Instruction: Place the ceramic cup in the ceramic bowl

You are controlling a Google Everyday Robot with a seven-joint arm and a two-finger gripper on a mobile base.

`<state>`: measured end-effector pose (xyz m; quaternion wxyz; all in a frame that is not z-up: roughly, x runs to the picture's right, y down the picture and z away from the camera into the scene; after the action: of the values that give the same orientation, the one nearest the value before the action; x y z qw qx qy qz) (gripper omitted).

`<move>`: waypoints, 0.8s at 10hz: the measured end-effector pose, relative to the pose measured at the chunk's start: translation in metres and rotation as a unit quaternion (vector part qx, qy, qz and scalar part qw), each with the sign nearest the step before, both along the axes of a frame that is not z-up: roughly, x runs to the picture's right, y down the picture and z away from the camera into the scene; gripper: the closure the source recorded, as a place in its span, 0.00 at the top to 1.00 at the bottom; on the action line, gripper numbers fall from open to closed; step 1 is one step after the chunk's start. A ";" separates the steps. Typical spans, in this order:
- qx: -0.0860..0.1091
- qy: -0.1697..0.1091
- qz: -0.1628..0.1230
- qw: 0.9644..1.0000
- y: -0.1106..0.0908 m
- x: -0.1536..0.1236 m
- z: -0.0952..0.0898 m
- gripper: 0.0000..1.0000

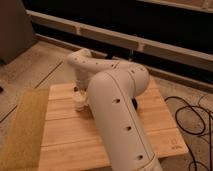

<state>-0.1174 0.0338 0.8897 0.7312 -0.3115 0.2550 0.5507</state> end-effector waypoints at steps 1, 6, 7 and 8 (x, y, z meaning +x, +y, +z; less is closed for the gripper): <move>0.012 -0.007 0.007 1.000 -0.012 -0.004 -0.005 0.00; 0.118 -0.053 0.032 0.991 -0.089 -0.034 -0.076 0.00; 0.139 -0.047 0.038 0.988 -0.098 -0.028 -0.094 0.00; 0.149 -0.033 0.042 0.987 -0.100 -0.016 -0.106 0.00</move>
<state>-0.1331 -0.0666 0.7840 0.7536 -0.2281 0.1324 0.6021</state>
